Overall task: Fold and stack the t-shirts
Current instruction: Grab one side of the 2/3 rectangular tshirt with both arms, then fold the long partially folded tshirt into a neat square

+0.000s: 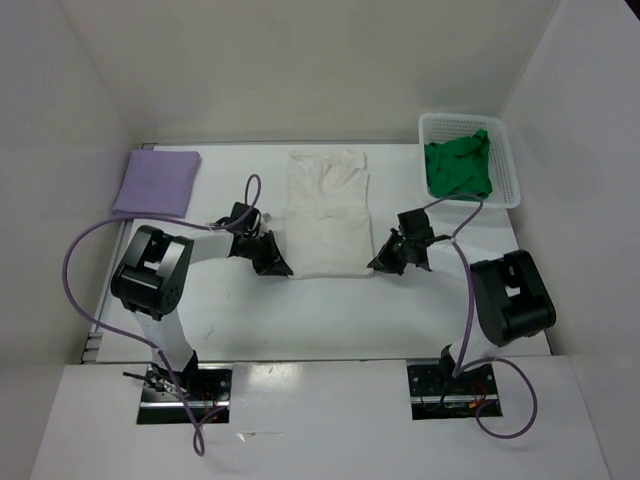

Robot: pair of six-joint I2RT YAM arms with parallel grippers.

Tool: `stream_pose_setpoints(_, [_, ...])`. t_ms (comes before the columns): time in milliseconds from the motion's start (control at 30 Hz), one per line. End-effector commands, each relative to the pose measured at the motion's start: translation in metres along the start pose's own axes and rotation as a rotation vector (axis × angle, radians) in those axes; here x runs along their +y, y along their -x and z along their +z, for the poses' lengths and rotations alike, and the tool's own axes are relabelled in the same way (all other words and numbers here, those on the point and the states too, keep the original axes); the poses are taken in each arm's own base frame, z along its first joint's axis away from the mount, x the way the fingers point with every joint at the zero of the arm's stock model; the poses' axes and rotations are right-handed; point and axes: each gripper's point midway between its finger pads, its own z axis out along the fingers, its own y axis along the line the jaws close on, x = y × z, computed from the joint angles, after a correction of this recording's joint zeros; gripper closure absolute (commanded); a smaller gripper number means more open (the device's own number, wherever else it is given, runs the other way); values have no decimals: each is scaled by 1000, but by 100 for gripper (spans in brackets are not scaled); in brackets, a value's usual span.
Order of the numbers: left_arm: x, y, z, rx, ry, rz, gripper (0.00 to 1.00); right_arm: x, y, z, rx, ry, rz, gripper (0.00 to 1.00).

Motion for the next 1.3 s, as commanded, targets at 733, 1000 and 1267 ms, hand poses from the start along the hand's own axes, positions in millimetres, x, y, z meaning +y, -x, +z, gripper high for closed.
stream_pose_setpoints(733, [-108, 62, -122, -210, -41, 231, 100, 94, 57, -86, -99, 215, -113, 100])
stream_pose_setpoints(1000, [-101, 178, -52, -272, 43, 171, 95, 115, 155, -10, -141, 171, -107, 100])
stream_pose_setpoints(1267, [-88, 248, -34, -359, 13, 81, 65, 133, 198, 45, -144, 181, -120, 78])
